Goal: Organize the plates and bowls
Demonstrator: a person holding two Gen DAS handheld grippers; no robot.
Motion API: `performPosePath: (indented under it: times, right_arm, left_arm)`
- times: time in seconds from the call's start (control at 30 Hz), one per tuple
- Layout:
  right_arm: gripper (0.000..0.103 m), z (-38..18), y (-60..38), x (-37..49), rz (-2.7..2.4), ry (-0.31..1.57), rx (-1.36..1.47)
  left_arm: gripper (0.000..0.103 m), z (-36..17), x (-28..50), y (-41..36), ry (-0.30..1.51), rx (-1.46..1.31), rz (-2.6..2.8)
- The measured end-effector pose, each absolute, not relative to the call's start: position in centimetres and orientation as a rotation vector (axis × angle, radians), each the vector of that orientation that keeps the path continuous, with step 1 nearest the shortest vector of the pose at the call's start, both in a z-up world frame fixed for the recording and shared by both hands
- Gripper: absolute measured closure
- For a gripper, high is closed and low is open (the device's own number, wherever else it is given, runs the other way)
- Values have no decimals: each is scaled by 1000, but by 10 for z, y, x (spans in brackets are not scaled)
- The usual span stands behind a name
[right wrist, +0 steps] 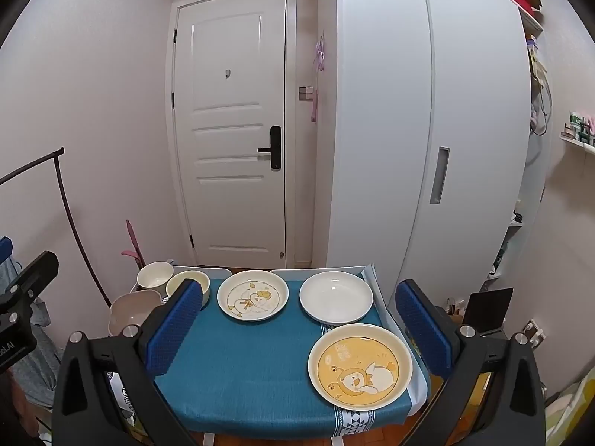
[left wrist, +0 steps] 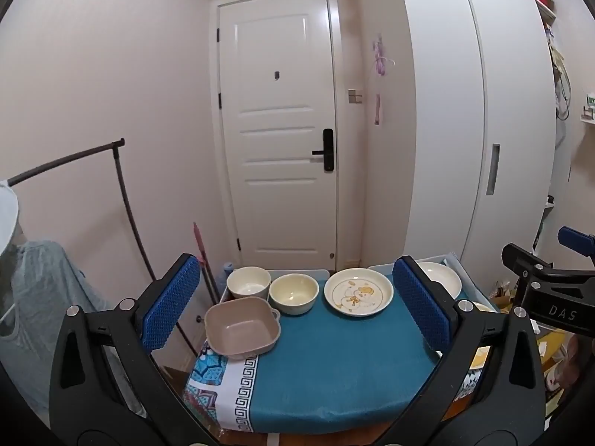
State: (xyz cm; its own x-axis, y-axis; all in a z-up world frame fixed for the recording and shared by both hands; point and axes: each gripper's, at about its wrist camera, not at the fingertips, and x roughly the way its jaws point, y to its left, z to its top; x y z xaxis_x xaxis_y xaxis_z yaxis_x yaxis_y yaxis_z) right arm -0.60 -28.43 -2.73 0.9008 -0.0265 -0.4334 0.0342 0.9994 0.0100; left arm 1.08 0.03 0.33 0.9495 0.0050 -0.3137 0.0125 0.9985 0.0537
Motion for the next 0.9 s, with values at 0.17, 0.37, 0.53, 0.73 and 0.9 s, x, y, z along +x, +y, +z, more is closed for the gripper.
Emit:
performPosePath:
  times: [0.17,0.37,0.53,0.73,0.9]
  right_arm:
    - [0,-34,-283,-1,-32,454,15]
    - [0,-36,-282,5,-32,461,12]
    - [0,-36,-279,12,-32,474,7]
    - [0,-32,-275,22,-47,487,3]
    - [0,-32,-273,30,-47,498,4]
  left_arm:
    - [0,3,16,0,321,57,5]
    - [0,1,25,0,329,58,9]
    - [0,0,29,1,326,60,13]
    - [0,-1,38,3,331,54,24]
    - [0,-1,43,4,343,41,17]
